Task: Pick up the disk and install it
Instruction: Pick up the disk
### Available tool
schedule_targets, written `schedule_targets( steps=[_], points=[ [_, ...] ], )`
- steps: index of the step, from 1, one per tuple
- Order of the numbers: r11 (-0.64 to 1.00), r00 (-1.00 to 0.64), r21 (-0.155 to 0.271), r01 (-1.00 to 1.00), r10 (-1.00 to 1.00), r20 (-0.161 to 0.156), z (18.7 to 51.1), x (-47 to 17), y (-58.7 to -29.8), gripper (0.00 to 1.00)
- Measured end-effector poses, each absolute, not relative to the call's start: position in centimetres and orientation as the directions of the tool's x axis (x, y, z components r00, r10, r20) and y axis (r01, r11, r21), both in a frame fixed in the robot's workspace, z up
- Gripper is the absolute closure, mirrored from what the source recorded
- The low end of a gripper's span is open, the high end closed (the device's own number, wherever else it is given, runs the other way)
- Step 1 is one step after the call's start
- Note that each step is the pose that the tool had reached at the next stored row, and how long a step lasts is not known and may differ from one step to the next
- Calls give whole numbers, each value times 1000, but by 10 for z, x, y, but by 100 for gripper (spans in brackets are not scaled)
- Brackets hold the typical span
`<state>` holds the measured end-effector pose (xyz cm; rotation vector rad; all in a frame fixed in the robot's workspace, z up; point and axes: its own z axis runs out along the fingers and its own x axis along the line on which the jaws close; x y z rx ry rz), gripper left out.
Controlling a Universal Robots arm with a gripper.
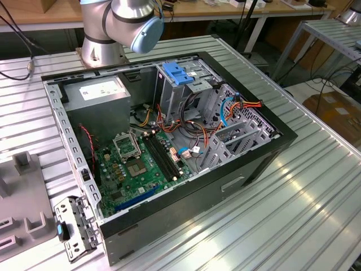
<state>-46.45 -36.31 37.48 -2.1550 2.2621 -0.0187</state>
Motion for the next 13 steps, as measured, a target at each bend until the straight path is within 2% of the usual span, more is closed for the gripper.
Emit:
schedule_targets(
  steps=[13],
  points=[
    [48,-48,-21,-999,-999,-4,406,-465,-363,63]
  ],
)
